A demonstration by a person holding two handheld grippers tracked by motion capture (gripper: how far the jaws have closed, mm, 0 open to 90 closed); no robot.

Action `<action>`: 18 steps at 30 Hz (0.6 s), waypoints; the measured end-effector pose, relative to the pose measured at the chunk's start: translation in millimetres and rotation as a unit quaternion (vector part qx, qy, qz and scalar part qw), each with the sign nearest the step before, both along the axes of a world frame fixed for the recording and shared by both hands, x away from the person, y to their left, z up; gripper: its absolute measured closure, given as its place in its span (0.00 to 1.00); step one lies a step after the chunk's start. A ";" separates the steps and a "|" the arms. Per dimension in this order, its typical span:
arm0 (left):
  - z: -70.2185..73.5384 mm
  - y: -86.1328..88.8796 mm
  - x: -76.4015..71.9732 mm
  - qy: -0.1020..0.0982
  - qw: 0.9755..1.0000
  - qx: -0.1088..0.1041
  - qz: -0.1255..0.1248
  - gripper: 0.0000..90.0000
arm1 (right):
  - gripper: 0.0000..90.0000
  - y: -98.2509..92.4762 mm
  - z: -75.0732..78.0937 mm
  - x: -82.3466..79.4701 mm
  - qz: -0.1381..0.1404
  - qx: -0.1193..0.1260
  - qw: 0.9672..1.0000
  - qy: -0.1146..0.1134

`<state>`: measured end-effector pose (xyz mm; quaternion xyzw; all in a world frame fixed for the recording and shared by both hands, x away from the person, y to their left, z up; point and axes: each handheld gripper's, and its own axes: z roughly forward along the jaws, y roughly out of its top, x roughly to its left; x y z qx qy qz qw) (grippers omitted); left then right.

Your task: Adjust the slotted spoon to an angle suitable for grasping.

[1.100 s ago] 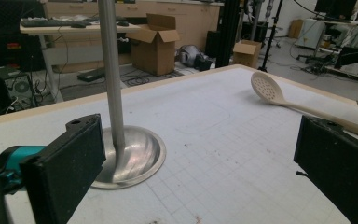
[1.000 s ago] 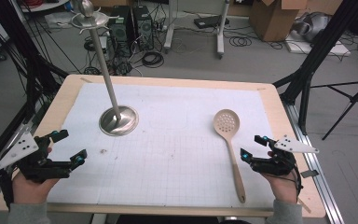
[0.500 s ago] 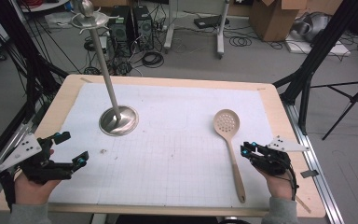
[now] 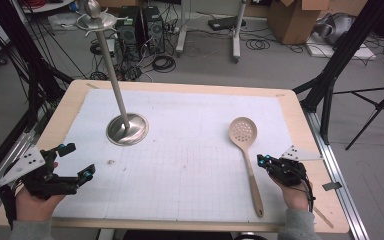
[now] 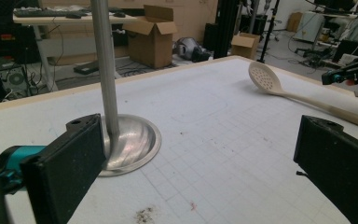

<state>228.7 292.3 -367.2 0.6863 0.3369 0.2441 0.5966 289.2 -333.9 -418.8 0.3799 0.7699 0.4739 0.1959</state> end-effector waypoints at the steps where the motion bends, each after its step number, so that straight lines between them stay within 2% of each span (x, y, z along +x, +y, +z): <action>1: -0.7 -0.1 -0.1 0.000 1.000 0.000 0.000 0.03 | 1.00 0.9 -0.5 0.6 0.001 -0.003 1.000 0.001; 12: -2.8 -0.1 -1.0 0.003 1.000 0.005 0.000 0.03 | 1.00 3.9 -11.1 9.1 0.006 -0.028 0.999 0.021; 13: -2.9 0.4 -1.0 0.003 1.000 0.004 0.000 0.03 | 1.00 2.7 -16.8 10.8 0.005 -0.031 0.999 0.034; 18: -3.4 1.5 -0.7 0.004 1.000 0.002 0.002 0.03 | 1.00 0.0 -25.7 12.5 0.006 -0.035 0.998 0.049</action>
